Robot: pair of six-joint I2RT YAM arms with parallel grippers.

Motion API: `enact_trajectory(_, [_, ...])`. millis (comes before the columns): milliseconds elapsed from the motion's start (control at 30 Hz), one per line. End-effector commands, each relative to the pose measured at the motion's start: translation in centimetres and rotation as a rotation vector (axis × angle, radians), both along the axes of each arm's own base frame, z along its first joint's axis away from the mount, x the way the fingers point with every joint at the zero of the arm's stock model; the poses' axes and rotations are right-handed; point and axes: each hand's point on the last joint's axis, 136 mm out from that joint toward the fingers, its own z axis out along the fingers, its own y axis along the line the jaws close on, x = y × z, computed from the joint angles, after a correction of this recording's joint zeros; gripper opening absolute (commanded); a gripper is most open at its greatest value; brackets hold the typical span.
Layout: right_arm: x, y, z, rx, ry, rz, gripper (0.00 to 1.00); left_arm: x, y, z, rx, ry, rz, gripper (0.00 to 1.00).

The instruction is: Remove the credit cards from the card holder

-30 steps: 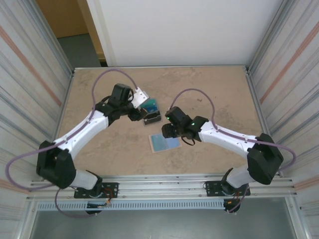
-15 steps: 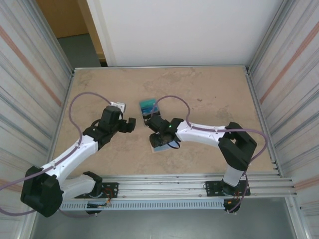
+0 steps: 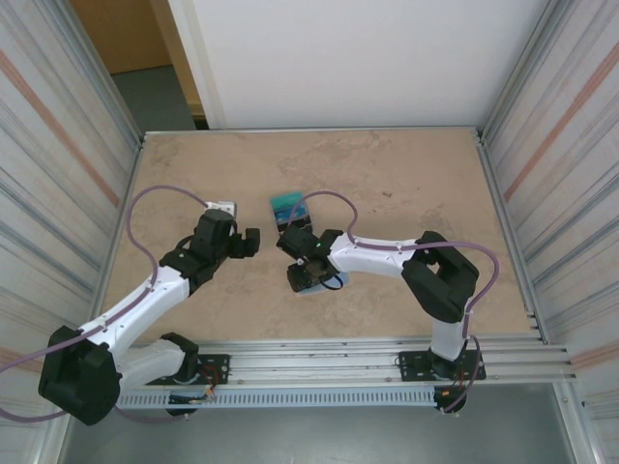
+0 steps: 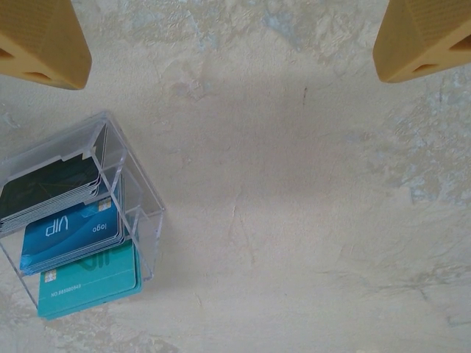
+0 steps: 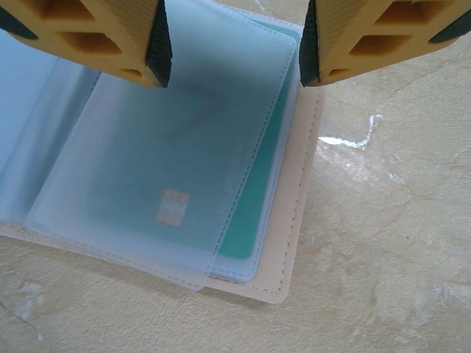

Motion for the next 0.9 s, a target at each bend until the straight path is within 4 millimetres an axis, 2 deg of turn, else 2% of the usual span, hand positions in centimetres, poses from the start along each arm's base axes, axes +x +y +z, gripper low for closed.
enact_trajectory(0, [-0.5, -0.5, -1.1, -0.042, 0.024, -0.005, 0.53, 0.5, 0.2, 0.4, -0.019, -0.024, 0.025, 0.99])
enact_trajectory(267, [-0.9, -0.7, -2.0, -0.047, 0.044, -0.006, 0.55, 0.4, 0.2, 0.1, -0.021, -0.010, 0.026, 0.99])
enact_trajectory(633, [-0.3, -1.2, -2.0, -0.067, 0.020, -0.026, 0.35, 0.5, 0.0, 0.4, -0.021, -0.010, 0.015, 0.99])
enact_trajectory(767, [0.3, -1.4, -0.9, -0.071, -0.016, -0.041, 0.25, 0.4, -0.2, 0.7, -0.027, -0.011, 0.006, 0.99])
enact_trajectory(867, [1.0, -1.9, 0.2, -0.078, -0.065, -0.062, 0.22, 0.4, -0.2, 0.9, -0.036, -0.015, 0.003, 0.99])
